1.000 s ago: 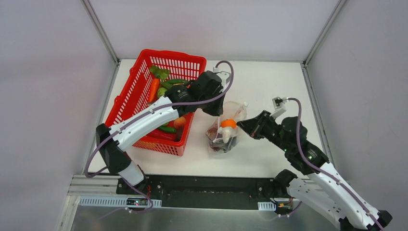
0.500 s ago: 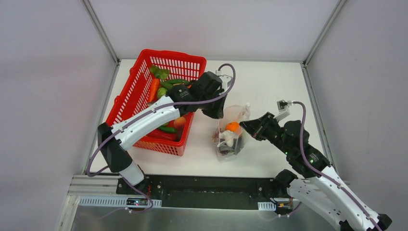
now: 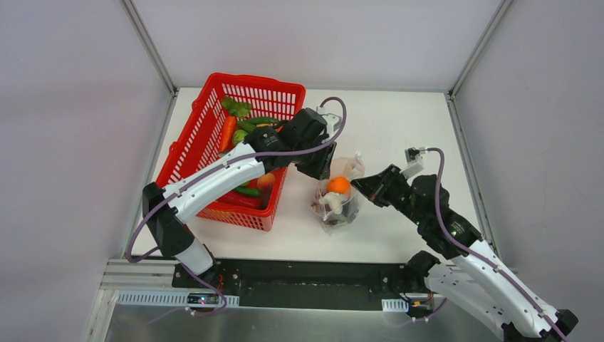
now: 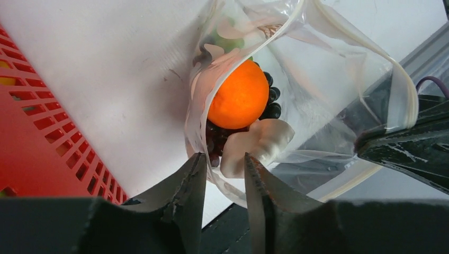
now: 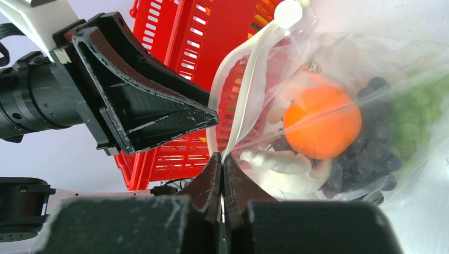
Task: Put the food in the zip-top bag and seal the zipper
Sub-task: Adjust the zipper food storage bag at the center of the board, then pick up the fake fruit from the bin.
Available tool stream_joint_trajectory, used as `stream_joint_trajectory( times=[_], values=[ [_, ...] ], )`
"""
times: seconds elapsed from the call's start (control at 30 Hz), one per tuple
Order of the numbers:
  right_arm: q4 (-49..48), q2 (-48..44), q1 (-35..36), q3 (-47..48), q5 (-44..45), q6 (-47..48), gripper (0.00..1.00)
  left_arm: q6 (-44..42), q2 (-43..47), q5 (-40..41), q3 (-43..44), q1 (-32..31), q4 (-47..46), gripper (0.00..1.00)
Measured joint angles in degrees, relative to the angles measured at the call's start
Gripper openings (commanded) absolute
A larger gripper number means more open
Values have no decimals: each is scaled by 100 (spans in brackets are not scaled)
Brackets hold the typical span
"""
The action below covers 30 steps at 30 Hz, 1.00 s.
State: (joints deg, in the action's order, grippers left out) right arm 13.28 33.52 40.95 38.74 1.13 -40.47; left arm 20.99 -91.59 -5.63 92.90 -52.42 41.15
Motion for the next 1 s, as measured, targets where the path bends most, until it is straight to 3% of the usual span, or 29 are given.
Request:
stream_joint_trajectory(
  times=[0.07, 0.2, 0.47, 0.67, 1.0],
  values=[
    [-22, -11, 0, -2, -2, -7, 0, -35, 0, 52, 0, 2, 26, 50],
    [-28, 0, 0, -2, 2, -9, 0, -83, 81, 162, -7, 2, 31, 55],
    [-136, 44, 0, -68, 9, -153, 0, -120, 887, 313, -201, 2, -66, 74],
    [-216, 2, 0, -192, 9, -234, 0, -186, 1530, 1001, -365, 4, -199, 87],
    [-212, -15, 0, -192, 61, -256, 0, -116, 2612, 1849, -1600, 839, -234, 95]
  ],
)
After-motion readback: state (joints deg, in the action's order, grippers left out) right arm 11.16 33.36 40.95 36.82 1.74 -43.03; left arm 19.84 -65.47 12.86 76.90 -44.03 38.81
